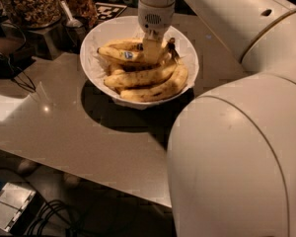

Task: Pick banana from white bowl

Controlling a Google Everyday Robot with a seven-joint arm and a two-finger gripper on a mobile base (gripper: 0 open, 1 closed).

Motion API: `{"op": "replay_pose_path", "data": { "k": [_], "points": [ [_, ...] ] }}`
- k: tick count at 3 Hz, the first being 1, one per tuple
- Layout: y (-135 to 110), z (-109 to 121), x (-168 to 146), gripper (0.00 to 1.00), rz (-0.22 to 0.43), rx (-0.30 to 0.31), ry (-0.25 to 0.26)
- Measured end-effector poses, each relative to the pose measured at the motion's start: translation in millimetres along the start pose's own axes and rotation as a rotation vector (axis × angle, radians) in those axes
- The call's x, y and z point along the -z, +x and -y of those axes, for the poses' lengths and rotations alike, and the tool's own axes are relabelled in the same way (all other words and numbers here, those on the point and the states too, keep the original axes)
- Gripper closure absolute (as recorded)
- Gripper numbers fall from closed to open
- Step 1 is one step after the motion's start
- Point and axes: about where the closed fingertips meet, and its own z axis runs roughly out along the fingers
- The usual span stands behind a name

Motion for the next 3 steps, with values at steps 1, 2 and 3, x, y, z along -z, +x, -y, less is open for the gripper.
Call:
{"op": "replay_pose_path", "data": {
  "k": [1,2,3],
  "points": [
    [-0.4,0.5,5.8,0.82,0.0,0.0,0.0],
    [-0.4,0.5,5.5,0.58,0.0,0.0,0.0],
    [-0.3,0.4,4.3,0.36,0.0,0.0,0.0]
  ]
}}
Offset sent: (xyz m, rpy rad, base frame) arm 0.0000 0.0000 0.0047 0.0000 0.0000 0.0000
